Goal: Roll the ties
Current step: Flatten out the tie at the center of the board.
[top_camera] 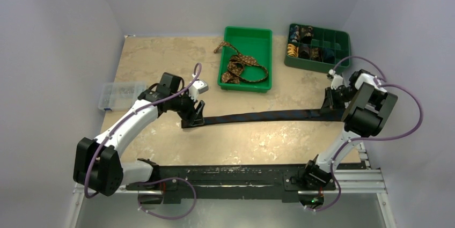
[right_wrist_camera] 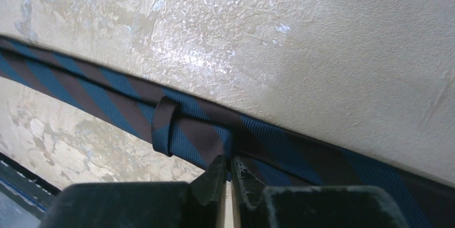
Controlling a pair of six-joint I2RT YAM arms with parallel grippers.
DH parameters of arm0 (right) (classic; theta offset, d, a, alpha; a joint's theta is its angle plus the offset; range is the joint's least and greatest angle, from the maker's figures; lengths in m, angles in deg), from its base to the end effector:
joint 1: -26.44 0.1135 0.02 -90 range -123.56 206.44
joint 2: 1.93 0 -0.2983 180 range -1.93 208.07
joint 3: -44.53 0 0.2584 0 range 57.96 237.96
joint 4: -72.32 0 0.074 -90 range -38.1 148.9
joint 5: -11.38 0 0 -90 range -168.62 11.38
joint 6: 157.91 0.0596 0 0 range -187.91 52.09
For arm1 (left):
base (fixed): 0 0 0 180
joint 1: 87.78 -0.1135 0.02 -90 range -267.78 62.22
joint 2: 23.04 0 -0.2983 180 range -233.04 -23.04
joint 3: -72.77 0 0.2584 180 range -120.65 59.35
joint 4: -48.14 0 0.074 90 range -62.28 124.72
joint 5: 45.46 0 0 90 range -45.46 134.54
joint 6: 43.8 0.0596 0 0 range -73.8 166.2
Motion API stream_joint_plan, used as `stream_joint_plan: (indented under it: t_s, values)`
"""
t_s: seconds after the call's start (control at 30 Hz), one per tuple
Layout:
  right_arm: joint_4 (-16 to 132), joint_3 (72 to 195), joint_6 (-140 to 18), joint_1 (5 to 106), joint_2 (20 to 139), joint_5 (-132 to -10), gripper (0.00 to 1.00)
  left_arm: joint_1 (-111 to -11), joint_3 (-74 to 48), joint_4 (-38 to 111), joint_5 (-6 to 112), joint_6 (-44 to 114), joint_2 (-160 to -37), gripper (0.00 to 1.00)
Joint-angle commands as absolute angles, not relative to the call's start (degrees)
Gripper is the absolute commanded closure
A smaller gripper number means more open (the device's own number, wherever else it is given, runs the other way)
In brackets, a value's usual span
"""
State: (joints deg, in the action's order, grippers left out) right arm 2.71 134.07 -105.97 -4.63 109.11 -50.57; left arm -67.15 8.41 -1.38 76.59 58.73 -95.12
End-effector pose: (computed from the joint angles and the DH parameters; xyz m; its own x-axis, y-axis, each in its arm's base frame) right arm 0.3272 -0.1644 0.1706 -0.9599 -0.0568 -0.2746 -0.1632 0.9096 0.3821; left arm 0.2244 -0.1183 0.2579 -0.6452 0.4394 -0.6250 0.7246 0.6113 -0.3182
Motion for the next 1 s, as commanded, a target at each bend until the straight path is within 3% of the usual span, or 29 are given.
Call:
stream_joint_plan:
  t_s: [0.0,0.3,0.73,0.97]
  values:
    - [2.14,135.78,-105.48,-4.58,109.60,-51.77,1.00,-67.56,6.75,0.00,78.31,57.86,-95.50,0.36]
    - [3.73,136.66,-106.08,-7.60,106.12,-56.30,1.00,-67.56,6.37,-1.59,76.59,60.24,-96.66,0.36]
    - [6.74,139.50,-103.44,-10.29,109.00,-58.91,1.00,-59.67,7.52,-1.75,68.32,88.70,-97.86,0.30]
    - [8.11,139.93,-102.92,-10.56,109.77,-59.44,1.00,-56.53,7.25,3.37,67.58,94.70,-103.68,0.25]
